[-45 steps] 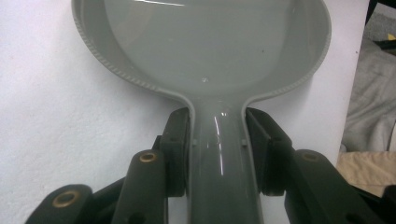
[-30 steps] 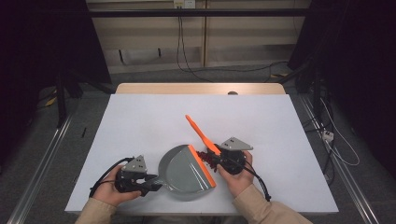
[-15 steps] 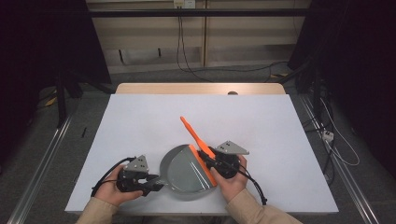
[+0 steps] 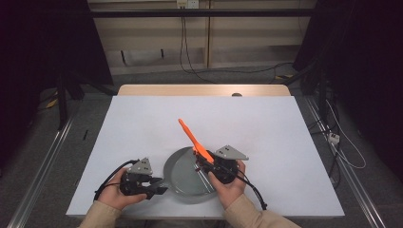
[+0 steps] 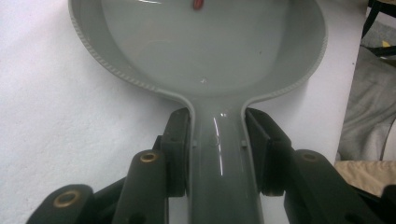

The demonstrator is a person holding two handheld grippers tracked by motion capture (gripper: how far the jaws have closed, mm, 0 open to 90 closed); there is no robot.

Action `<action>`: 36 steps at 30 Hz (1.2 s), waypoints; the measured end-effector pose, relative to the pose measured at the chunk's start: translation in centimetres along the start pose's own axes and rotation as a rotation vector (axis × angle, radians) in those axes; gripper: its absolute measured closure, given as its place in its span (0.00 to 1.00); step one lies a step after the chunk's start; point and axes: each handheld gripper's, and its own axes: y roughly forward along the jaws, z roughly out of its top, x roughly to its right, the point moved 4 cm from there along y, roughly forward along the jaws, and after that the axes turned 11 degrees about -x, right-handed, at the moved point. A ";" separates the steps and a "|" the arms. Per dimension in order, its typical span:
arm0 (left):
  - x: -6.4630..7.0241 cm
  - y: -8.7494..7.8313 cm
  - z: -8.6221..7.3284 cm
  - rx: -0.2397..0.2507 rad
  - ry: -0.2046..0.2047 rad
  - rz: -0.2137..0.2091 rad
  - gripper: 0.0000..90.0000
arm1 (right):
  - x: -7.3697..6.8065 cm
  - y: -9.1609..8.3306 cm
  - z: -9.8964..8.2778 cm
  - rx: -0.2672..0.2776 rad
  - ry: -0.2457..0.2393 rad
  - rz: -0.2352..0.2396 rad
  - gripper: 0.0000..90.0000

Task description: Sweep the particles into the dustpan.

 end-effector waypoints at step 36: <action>-0.1 0.0 -0.1 0.012 -0.002 -0.014 0.70 | -2.9 -0.1 1.8 0.029 -0.023 0.121 0.77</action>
